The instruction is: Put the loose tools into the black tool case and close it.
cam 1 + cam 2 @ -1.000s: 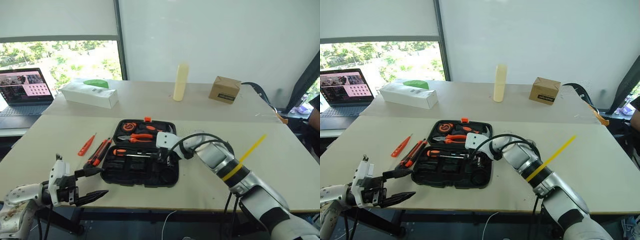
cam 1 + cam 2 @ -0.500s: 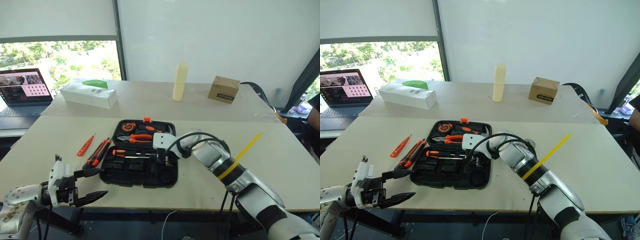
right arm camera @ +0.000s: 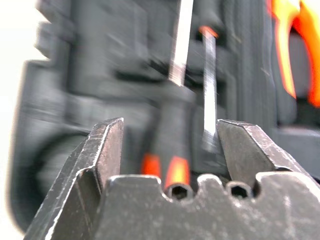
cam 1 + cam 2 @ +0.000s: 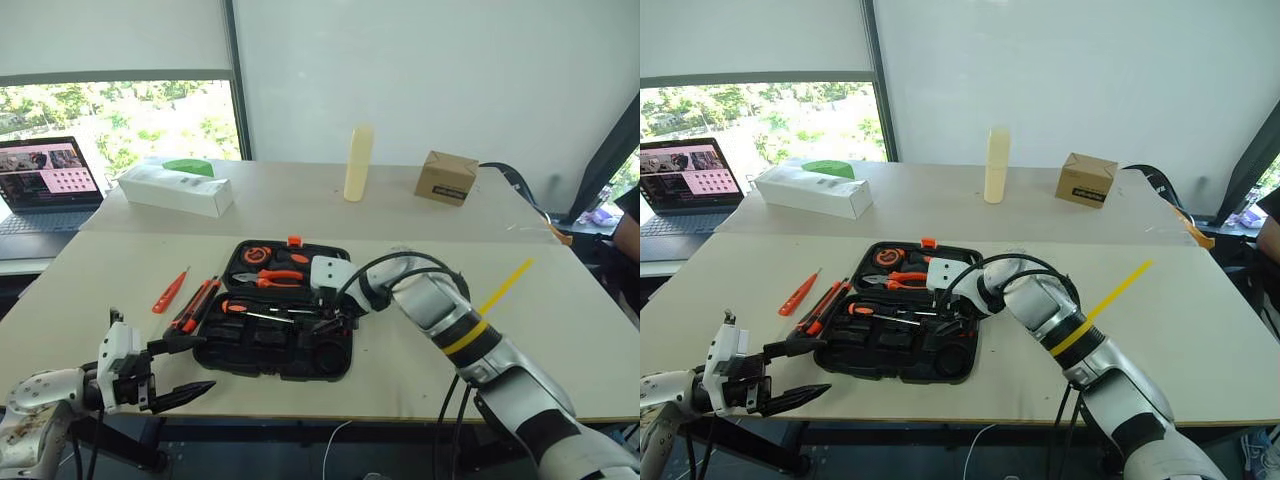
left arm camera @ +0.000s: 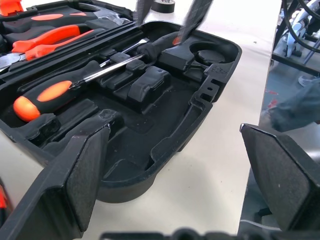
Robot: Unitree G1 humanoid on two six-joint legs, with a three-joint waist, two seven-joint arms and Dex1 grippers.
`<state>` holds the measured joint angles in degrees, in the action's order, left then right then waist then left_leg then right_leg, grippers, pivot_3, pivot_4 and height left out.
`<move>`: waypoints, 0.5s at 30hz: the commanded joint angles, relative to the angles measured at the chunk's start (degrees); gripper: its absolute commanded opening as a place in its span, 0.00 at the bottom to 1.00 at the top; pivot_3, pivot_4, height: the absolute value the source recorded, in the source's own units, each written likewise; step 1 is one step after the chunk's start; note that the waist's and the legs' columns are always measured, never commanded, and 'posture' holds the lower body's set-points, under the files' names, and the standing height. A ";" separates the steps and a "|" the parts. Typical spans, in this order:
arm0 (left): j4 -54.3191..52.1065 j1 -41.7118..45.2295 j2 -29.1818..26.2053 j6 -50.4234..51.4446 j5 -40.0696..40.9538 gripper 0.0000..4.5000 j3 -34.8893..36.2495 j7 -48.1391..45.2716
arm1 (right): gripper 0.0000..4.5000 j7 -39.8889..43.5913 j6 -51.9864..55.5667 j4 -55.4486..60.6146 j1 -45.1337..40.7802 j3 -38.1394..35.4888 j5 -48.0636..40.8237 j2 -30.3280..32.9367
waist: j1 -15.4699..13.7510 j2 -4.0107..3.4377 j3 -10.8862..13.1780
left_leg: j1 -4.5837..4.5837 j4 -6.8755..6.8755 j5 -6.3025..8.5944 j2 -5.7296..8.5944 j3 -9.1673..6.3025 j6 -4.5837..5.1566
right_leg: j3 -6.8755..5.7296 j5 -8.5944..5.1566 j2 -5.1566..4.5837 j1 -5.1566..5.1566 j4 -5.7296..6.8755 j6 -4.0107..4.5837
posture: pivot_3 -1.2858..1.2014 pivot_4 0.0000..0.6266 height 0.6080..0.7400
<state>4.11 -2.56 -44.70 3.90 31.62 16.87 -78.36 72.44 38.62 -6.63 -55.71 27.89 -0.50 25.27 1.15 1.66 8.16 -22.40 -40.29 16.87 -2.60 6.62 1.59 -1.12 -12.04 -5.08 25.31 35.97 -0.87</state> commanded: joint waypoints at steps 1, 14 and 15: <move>0.58 1.16 -0.15 -1.09 0.11 1.00 0.80 -0.09 | 0.72 -1.10 -1.11 1.10 -0.51 -3.45 -2.46 -0.68 | -0.08 0.00 0.00 | 0.01 0.00 0.02 0.00 0.00 0.04 | 0.00 0.00 -0.01 0.00 -0.02 0.00 | 0.52 0.24 1.00; 1.66 2.35 -0.62 -1.35 -0.40 1.00 0.50 -0.48 | 0.00 -11.88 -8.30 -5.74 3.15 0.08 2.09 -8.26 | 0.07 0.00 0.00 | 0.01 0.01 -0.12 -0.01 0.16 -0.21 | -0.09 -0.03 0.01 0.03 0.04 0.07 | 0.52 0.24 1.00; 1.65 2.41 -0.64 -1.32 -0.47 1.00 0.48 -0.42 | 0.00 -12.28 -8.44 -6.26 3.27 0.42 2.42 -8.67 | 0.09 0.00 0.00 | 0.01 0.01 -0.12 -0.01 0.16 -0.21 | -0.11 -0.03 0.01 0.03 0.04 0.07 | 0.52 0.24 1.00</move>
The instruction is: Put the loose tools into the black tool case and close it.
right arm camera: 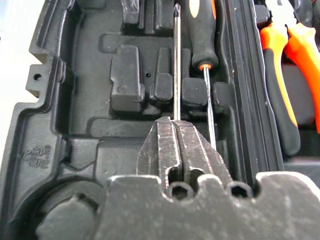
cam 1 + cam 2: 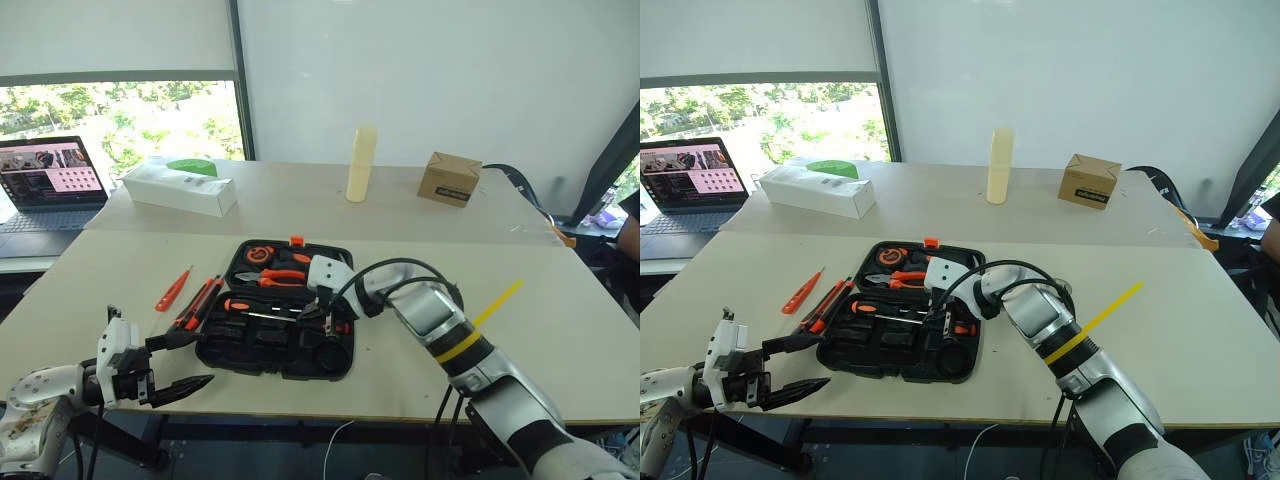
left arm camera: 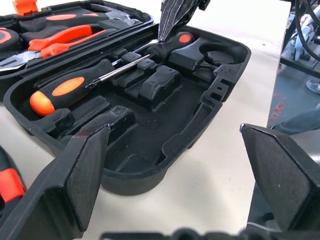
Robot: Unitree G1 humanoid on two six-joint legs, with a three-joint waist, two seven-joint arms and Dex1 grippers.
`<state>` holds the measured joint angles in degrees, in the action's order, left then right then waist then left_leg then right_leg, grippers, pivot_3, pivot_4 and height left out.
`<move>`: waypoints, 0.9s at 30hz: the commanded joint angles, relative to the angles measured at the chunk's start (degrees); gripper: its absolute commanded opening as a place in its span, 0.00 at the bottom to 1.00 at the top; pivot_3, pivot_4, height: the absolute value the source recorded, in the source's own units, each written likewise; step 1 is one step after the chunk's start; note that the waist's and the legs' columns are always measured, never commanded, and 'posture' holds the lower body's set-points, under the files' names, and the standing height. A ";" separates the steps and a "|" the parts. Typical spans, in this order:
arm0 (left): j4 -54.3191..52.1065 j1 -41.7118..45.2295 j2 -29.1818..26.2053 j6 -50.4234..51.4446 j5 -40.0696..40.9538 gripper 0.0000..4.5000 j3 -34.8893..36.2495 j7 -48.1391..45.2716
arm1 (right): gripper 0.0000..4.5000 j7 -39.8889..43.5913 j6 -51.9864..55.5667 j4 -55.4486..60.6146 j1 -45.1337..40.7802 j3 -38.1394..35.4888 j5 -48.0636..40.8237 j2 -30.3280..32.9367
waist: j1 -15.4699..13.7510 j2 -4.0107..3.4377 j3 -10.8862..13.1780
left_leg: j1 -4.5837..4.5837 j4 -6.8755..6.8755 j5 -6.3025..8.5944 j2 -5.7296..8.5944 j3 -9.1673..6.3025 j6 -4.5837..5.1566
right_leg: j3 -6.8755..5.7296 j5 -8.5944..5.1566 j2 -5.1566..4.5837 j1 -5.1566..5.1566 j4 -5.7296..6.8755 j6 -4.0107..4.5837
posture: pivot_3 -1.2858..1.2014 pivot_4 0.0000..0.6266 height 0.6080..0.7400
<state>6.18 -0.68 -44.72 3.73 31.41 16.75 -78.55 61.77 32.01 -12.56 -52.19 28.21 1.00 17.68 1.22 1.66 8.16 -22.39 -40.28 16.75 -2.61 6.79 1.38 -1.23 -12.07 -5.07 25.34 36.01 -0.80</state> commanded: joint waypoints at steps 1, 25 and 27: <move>-0.55 0.52 -0.59 -1.10 -0.34 1.00 0.57 -0.10 | 0.00 -1.94 -2.07 -0.83 -0.09 0.38 1.17 -1.43 | 0.06 0.00 0.00 | 0.00 0.00 0.00 0.00 0.00 0.00 | 0.00 0.00 0.00 0.00 0.00 0.00 | 0.52 0.24 1.00; 0.20 -3.26 -1.32 -1.38 0.21 1.00 7.19 3.65 | 0.13 -1.57 -6.29 16.27 8.38 -18.10 -14.86 -0.90 | 0.76 0.00 0.01 | -0.08 0.05 -0.09 -0.12 -0.31 -0.16 | -0.08 -0.02 -0.04 0.05 0.10 0.04 | 0.52 0.24 1.00; 2.07 -4.86 -1.44 -1.21 0.49 1.00 10.64 5.11 | 0.28 0.42 -9.62 22.82 14.58 -20.90 -17.58 2.70 | 0.23 0.15 -0.10 | -0.03 0.12 -0.03 -0.12 -0.36 -0.07 | -0.25 -0.02 -0.11 -0.09 -0.02 0.04 | 0.52 0.24 1.00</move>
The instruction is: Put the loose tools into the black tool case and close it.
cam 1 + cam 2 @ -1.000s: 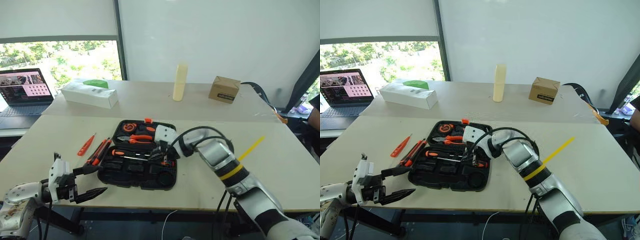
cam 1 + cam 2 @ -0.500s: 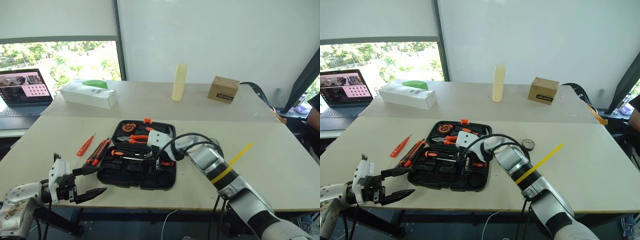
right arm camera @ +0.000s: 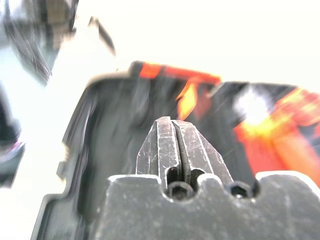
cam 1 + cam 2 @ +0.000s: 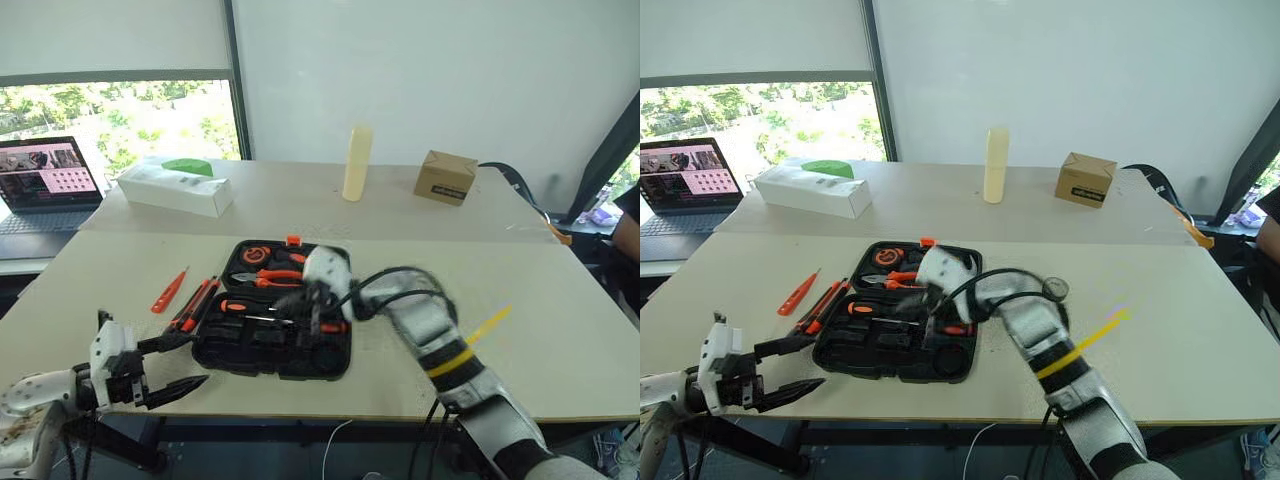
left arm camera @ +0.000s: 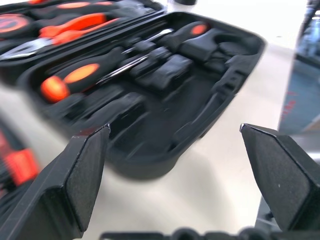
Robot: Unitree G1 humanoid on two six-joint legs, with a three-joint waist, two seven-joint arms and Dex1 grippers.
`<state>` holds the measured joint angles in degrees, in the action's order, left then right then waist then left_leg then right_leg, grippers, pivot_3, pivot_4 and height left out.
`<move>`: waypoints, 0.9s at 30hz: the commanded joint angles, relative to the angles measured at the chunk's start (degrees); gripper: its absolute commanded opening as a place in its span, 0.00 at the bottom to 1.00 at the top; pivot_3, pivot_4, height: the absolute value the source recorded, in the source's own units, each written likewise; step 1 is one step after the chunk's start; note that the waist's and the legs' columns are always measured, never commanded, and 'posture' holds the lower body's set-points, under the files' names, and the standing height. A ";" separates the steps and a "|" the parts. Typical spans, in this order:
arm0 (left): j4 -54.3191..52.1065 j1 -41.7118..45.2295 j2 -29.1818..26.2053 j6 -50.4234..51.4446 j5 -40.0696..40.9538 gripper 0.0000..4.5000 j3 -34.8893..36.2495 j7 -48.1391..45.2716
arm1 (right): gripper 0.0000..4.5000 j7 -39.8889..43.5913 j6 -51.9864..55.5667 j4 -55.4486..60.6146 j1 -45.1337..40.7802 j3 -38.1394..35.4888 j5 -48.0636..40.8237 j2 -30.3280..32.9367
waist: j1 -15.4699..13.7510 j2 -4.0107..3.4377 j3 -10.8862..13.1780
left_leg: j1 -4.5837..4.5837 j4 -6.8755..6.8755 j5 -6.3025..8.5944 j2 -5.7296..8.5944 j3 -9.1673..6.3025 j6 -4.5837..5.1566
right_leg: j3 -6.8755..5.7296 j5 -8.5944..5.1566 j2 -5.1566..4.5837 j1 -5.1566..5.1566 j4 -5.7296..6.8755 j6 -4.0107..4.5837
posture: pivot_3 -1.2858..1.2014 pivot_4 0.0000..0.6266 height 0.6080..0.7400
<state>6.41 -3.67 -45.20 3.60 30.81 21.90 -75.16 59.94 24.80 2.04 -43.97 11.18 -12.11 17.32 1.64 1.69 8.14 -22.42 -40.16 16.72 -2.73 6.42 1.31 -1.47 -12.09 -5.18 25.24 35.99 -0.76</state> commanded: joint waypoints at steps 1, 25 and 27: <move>3.55 -2.99 -0.89 -1.91 0.78 1.00 7.97 3.09 | 0.34 1.30 -3.69 11.58 10.69 -6.32 -5.56 4.18 | -0.34 0.19 -0.13 | 0.14 0.18 0.15 0.00 -0.02 0.25 | -0.06 0.00 -0.01 -0.10 -0.07 0.00 | 0.52 0.24 1.00; 18.27 36.44 -9.41 41.94 -9.63 1.00 -12.59 31.44 | 0.99 -4.67 -21.58 19.14 32.54 -18.07 -12.68 10.45 | -1.42 0.65 0.16 | 0.50 0.40 -0.48 0.10 0.08 -0.24 | -0.53 0.17 0.06 -0.23 0.13 0.53 | 0.52 0.24 1.00; 22.96 40.83 -8.47 42.12 -12.38 1.00 -15.47 32.36 | 0.99 -5.06 -21.50 19.40 32.51 -17.74 -12.78 10.58 | -0.81 0.66 0.16 | 0.41 0.42 -0.56 0.04 0.11 -0.38 | -0.51 0.14 0.18 -0.14 0.07 0.58 | 0.52 0.24 1.00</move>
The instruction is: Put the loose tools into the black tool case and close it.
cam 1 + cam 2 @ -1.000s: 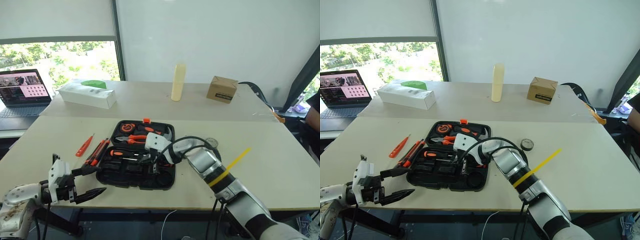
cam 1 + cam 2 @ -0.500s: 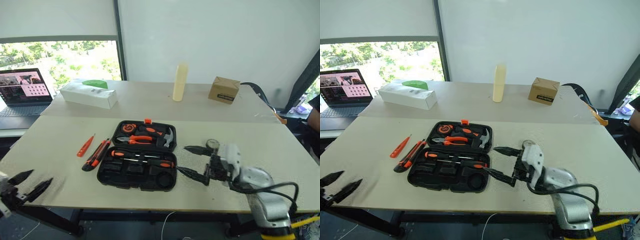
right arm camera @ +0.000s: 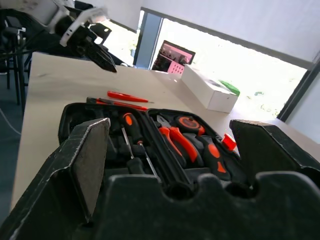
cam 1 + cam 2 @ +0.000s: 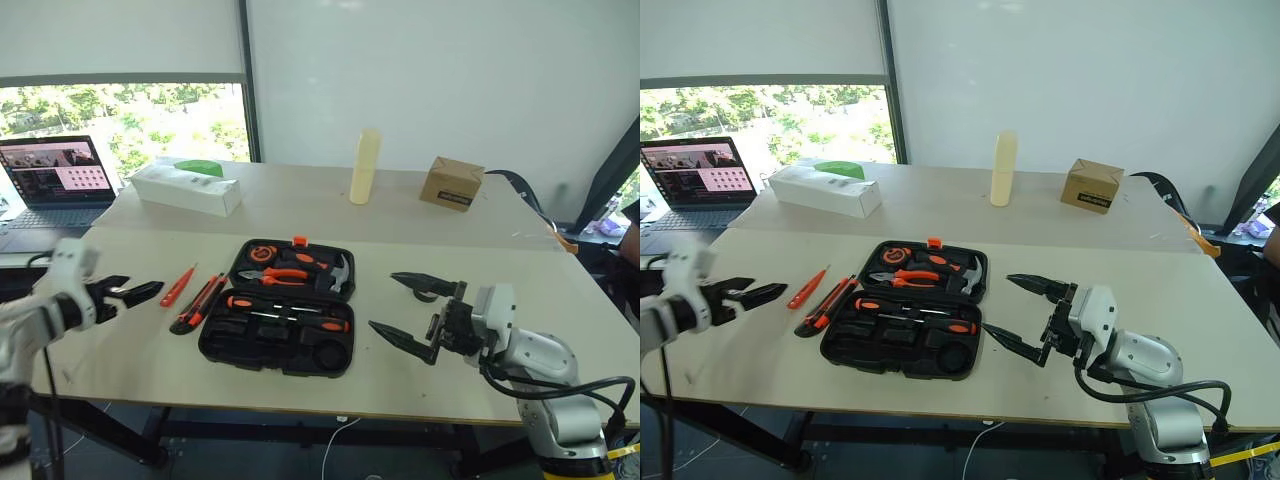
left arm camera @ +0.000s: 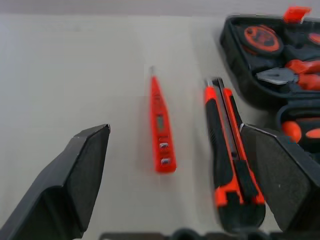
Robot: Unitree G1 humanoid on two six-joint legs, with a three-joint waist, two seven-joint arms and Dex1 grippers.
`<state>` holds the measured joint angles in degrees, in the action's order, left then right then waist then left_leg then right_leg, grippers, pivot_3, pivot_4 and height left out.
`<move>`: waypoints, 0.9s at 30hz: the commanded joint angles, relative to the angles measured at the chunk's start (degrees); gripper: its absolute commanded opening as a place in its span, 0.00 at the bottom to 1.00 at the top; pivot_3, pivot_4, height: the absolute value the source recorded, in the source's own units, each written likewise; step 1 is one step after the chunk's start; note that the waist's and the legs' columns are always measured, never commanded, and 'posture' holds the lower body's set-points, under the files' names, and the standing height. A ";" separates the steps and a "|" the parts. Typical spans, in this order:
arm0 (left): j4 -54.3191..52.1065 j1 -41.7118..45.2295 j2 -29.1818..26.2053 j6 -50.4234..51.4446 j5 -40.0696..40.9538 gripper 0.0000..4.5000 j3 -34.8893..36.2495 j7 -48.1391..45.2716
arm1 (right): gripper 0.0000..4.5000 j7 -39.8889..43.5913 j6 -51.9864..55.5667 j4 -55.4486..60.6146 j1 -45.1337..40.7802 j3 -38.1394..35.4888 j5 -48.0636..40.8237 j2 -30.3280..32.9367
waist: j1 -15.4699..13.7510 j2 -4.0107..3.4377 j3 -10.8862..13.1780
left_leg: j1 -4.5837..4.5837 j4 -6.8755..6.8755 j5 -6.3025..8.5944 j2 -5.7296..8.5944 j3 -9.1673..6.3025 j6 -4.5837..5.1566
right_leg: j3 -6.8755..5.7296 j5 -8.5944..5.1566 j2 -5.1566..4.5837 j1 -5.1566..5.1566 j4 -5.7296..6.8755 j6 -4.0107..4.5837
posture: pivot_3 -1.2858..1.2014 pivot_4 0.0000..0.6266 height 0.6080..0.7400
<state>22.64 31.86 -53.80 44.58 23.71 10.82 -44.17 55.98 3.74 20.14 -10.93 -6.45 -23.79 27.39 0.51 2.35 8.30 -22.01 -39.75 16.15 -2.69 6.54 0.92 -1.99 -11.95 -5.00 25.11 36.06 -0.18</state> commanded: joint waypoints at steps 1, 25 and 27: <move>9.63 7.67 0.82 0.22 -6.89 1.00 -6.10 1.30 | 0.99 -1.26 -0.23 1.65 -0.45 0.15 -1.22 0.55 | 0.41 0.00 0.00 | -0.06 -0.01 -0.08 -0.03 -0.02 -0.16 | -0.02 -0.06 0.05 0.02 0.00 0.03 | 0.52 0.24 1.00; 22.10 13.93 4.26 -34.89 -7.35 0.09 -3.18 -31.18 | 1.00 -3.70 0.45 6.77 6.39 -0.68 -2.55 3.98 | -0.61 0.16 0.09 | -0.33 -0.21 0.02 0.08 -0.04 -0.01 | -0.26 -0.16 -0.20 0.06 -0.02 -0.15 | 0.52 0.24 1.00; 16.24 13.82 4.61 -36.53 -7.22 0.09 -6.31 -38.65 | 1.00 -3.41 0.37 6.90 7.29 -1.22 -2.94 4.91 | -0.92 0.16 0.09 | -0.36 -0.24 -0.01 0.09 -0.04 -0.05 | -0.27 -0.17 -0.21 0.04 -0.03 -0.15 | 0.52 0.24 1.00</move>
<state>44.71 44.97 -48.56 10.60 15.65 6.60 -76.04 52.37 4.17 24.85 -3.88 -5.56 -25.12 31.47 -0.41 2.51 8.39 -22.36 -40.00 16.15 -2.59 6.49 0.88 -2.26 -12.11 -5.21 25.12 36.02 -0.34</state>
